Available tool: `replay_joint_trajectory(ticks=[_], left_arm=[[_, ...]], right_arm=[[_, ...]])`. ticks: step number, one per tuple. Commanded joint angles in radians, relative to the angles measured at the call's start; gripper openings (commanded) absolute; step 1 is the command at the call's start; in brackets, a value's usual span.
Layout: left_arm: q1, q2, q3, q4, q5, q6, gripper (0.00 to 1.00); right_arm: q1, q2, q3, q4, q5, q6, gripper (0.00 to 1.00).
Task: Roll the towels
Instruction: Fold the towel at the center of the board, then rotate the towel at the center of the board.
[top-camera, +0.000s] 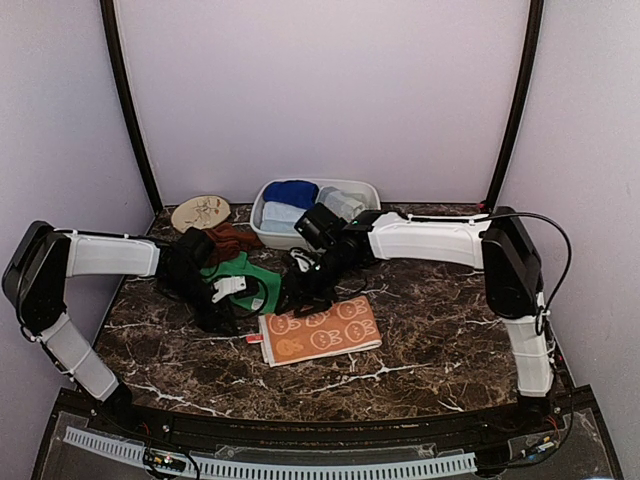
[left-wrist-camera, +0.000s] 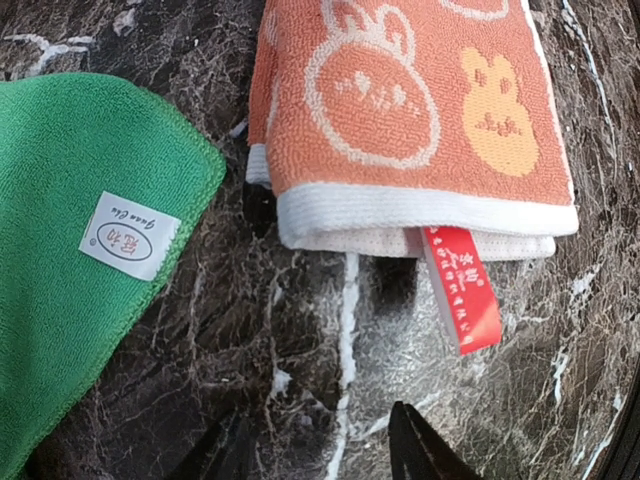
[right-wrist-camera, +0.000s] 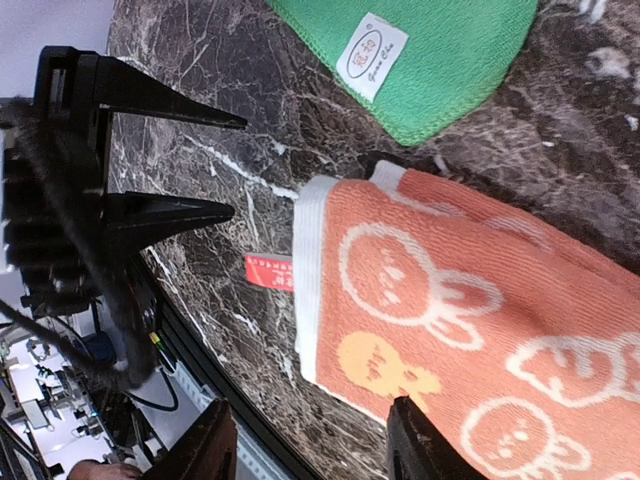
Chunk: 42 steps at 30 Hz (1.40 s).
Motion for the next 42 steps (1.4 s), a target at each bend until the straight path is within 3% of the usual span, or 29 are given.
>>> replay_joint_trajectory(ticks=[1,5,14,24,32,36,42], left_arm=[[0.002,-0.057,0.026,-0.028,0.036,-0.005,0.49],[-0.012,-0.061,0.096,-0.046,0.11,-0.026,0.49],[-0.217,0.088,0.21,-0.061,0.1,-0.044,0.48],[-0.238,0.234,0.232,0.067,-0.001,-0.055,0.42],[-0.265,0.349,0.382,0.152,-0.109,-0.011,0.42],[-0.269,0.373,0.465,0.16,-0.124,-0.004,0.45],[-0.269,0.307,0.527,0.105,-0.163,0.021,0.53]], right_arm=[[-0.087,-0.136,-0.125,0.015,0.035,-0.026,0.43],[-0.176,-0.187,-0.28,0.023,0.071,-0.065,0.31],[-0.276,-0.184,-0.514,0.093,0.167,-0.093,0.13],[-0.274,-0.385,-0.85,0.226,0.176,-0.008,0.1],[-0.14,-0.613,-1.061,0.273,0.191,0.136,0.13],[-0.083,-0.651,-1.063,0.281,0.156,0.166,0.16],[-0.128,-0.677,-0.798,0.156,0.081,0.019,0.27]])
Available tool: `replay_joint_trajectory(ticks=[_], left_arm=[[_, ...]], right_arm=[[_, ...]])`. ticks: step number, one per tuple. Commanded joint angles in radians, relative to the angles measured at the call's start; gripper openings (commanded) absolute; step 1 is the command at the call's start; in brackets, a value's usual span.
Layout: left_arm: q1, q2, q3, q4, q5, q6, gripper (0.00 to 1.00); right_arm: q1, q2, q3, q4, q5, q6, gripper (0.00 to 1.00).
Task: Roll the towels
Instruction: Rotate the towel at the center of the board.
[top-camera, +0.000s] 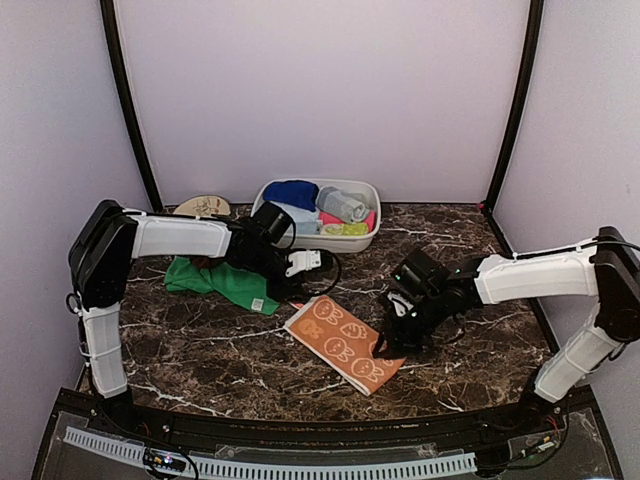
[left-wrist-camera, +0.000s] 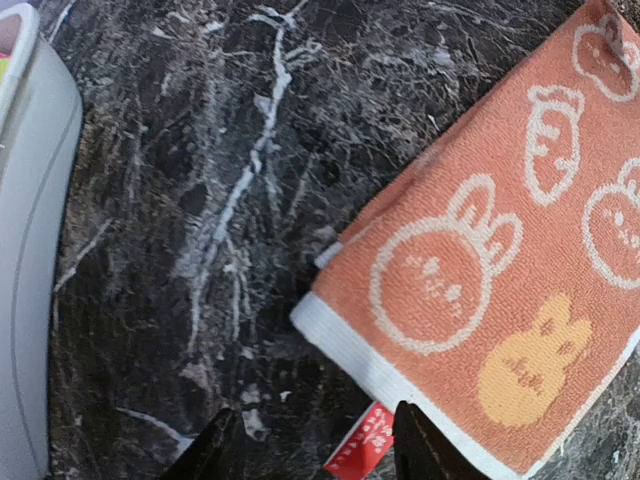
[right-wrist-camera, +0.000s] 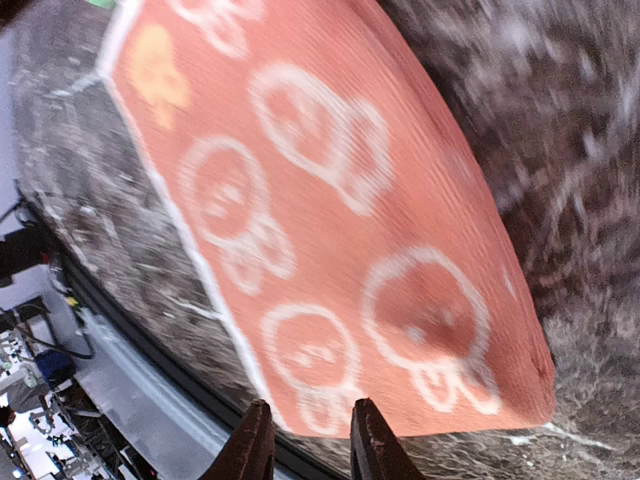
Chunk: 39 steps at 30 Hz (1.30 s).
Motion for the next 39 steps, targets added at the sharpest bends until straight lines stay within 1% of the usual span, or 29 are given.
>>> replay_joint_trajectory(ticks=[1,2,5,10,12,15,18,20,22,26,28,29,30,33,35,36,38,39], left_arm=[[-0.004,-0.097,0.022,-0.044,-0.033,0.031,0.55],[-0.004,-0.113,0.014,-0.06,-0.028,0.034,0.55],[-0.004,-0.154,-0.007,-0.149,0.024,0.035,0.56],[-0.006,-0.238,-0.146,-0.16,0.08,0.03,0.56],[-0.005,-0.257,-0.188,-0.162,0.102,0.028,0.55],[-0.014,-0.277,-0.24,-0.143,0.153,-0.001,0.54],[-0.056,-0.293,-0.286,-0.086,0.181,-0.013,0.54],[-0.086,-0.279,-0.283,-0.066,0.191,-0.01,0.54],[-0.11,-0.234,-0.236,-0.081,0.203,-0.015,0.54],[-0.154,-0.142,-0.133,-0.064,0.183,-0.032,0.52],[-0.171,-0.099,-0.079,-0.063,0.175,-0.045,0.52],[-0.178,-0.08,-0.055,-0.055,0.171,-0.059,0.51],[-0.182,-0.065,-0.04,-0.044,0.161,-0.073,0.51],[-0.188,-0.018,-0.042,0.049,0.076,-0.14,0.46],[-0.188,0.015,-0.067,0.123,-0.015,-0.17,0.42],[-0.187,0.031,-0.07,0.129,-0.056,-0.177,0.4],[-0.182,0.045,-0.076,0.138,-0.124,-0.185,0.38],[-0.17,0.044,-0.079,0.141,-0.126,-0.191,0.38]], right_arm=[[-0.056,0.009,0.218,-0.031,-0.09,-0.109,0.27],[-0.07,0.031,0.256,-0.025,-0.118,-0.135,0.27],[-0.105,0.21,0.39,-0.02,-0.194,-0.219,0.26],[-0.129,0.49,0.599,-0.045,-0.296,-0.318,0.21],[-0.135,0.571,0.657,-0.065,-0.316,-0.346,0.19],[-0.156,0.644,0.679,-0.061,-0.322,-0.342,0.18],[-0.178,0.657,0.63,0.009,-0.328,-0.299,0.17],[-0.191,0.644,0.571,0.094,-0.362,-0.253,0.17],[-0.197,0.63,0.519,0.159,-0.379,-0.211,0.17],[-0.203,0.616,0.492,0.195,-0.316,-0.159,0.13],[-0.207,0.597,0.464,0.256,-0.293,-0.105,0.1],[-0.208,0.587,0.447,0.289,-0.293,-0.105,0.1],[-0.21,0.579,0.431,0.32,-0.264,-0.046,0.08],[-0.212,0.549,0.372,0.452,-0.238,0.045,0.09],[-0.216,0.523,0.326,0.563,-0.236,0.056,0.08],[-0.22,0.511,0.285,0.61,-0.239,0.161,0.08],[-0.22,0.487,0.255,0.651,-0.235,0.188,0.08],[-0.221,0.476,0.247,0.655,-0.229,0.184,0.09]])
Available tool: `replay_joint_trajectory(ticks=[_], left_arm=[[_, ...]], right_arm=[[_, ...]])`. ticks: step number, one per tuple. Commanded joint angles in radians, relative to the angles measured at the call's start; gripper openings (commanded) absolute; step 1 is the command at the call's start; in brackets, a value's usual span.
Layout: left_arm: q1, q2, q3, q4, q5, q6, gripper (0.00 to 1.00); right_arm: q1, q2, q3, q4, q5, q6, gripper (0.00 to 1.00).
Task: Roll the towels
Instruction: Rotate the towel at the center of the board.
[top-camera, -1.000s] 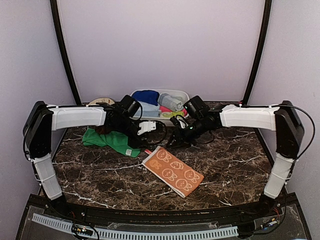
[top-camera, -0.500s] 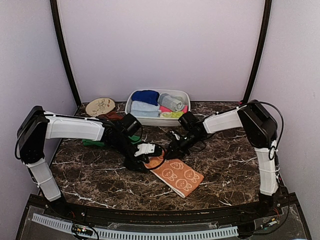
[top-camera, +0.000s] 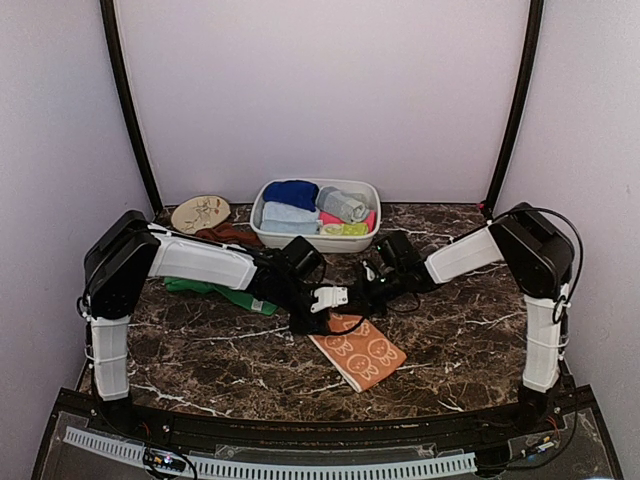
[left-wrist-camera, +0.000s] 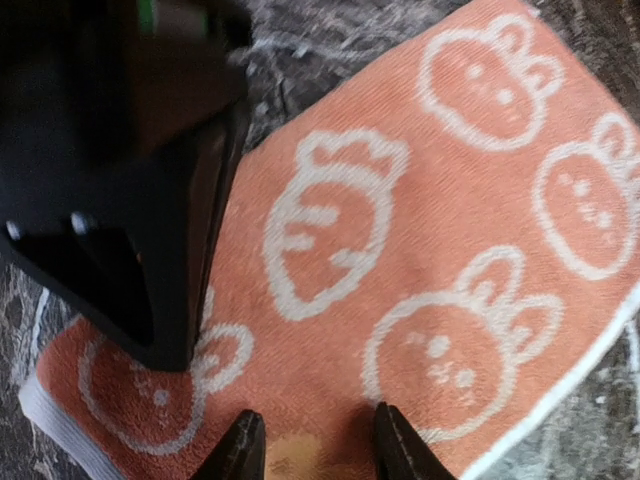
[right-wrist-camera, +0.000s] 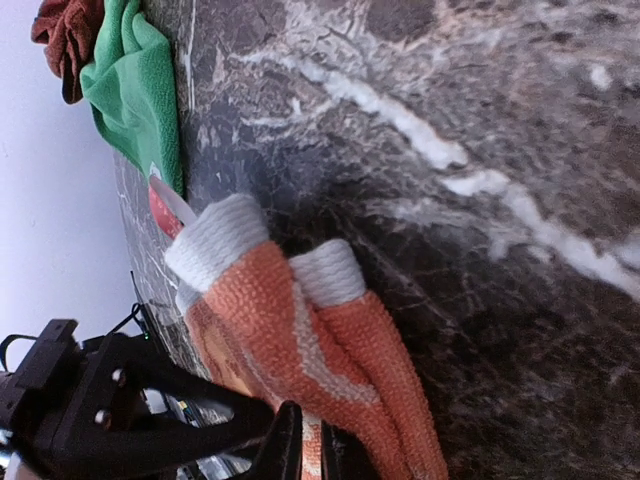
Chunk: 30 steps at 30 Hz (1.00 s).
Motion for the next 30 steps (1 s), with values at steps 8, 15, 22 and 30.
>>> replay_joint_trajectory(ticks=[8,15,22,30], left_arm=[[0.077,0.02,-0.051,0.124,-0.106,-0.033,0.39],[0.082,0.017,-0.017,0.133,-0.097,0.05,0.45],[0.094,-0.017,0.056,0.065,-0.074,0.072,0.5],[0.112,-0.089,0.112,-0.023,0.003,-0.029,0.52]], right_arm=[[-0.014,-0.167,-0.237,0.178,0.09,0.087,0.25],[0.028,-0.281,-0.423,0.265,0.068,0.136,0.27],[0.058,-0.384,-0.491,0.226,0.073,0.132,0.26],[0.111,-0.405,-0.464,0.084,0.059,0.077,0.25]])
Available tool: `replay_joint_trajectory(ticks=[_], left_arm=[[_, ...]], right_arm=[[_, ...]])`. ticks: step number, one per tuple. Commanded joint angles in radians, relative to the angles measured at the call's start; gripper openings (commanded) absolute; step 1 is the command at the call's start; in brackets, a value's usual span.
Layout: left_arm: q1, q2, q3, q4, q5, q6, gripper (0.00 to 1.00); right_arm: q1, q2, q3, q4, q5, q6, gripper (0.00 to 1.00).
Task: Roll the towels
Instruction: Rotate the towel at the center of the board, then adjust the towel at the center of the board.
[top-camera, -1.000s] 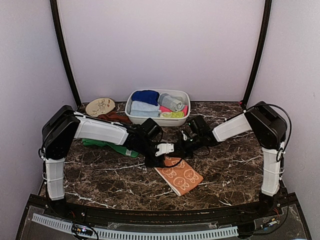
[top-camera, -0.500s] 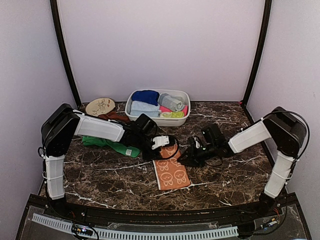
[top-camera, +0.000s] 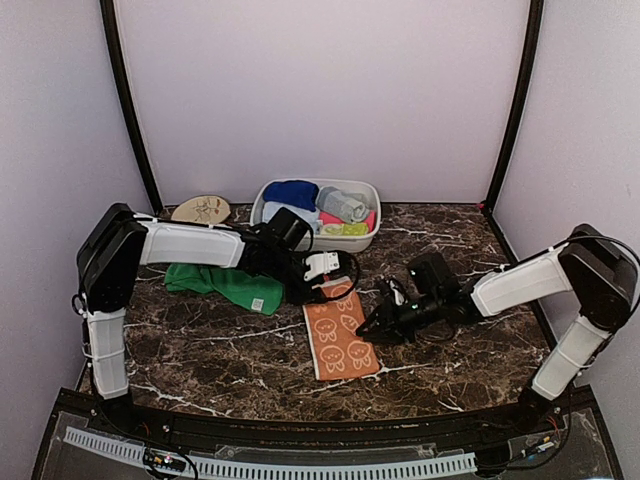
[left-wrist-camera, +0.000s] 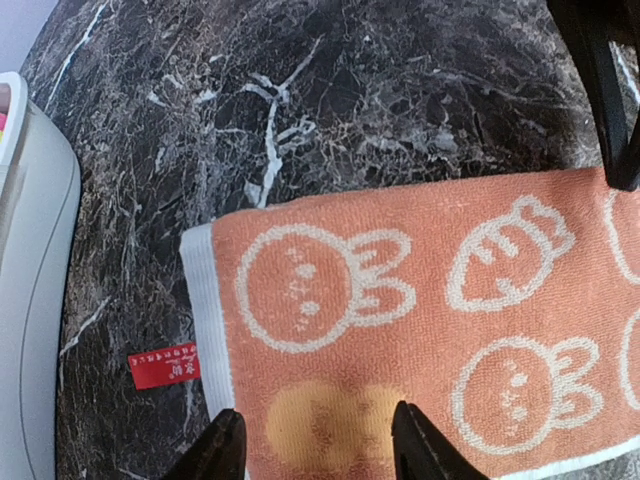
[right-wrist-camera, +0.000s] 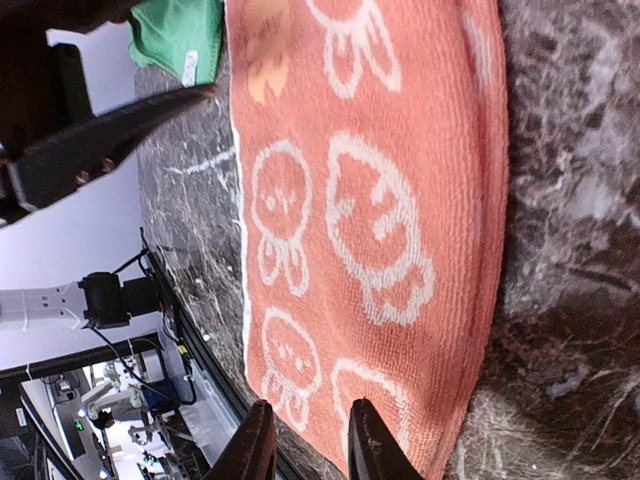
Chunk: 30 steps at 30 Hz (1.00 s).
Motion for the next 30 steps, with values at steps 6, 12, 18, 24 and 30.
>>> replay_joint_trajectory(ticks=[6,12,18,24,30], left_arm=[[0.014,-0.128,-0.014,-0.114,0.124,-0.116,0.52],[0.018,-0.088,-0.03,-0.169,0.129,-0.137,0.51],[0.082,-0.109,-0.027,-0.158,0.155,-0.189,0.51],[0.159,-0.197,-0.046,-0.203,0.14,-0.167,0.52],[0.231,-0.303,-0.161,-0.177,0.122,-0.17,0.58]], right_arm=[[0.096,0.078,-0.006,-0.069,-0.009,-0.038,0.19],[0.177,0.123,0.013,-0.043,-0.006,-0.006,0.18],[0.243,0.191,0.108,-0.023,-0.001,0.011,0.18],[0.236,0.117,0.253,-0.235,-0.001,0.011,0.18],[0.283,0.241,0.364,-0.191,-0.001,0.011,0.18]])
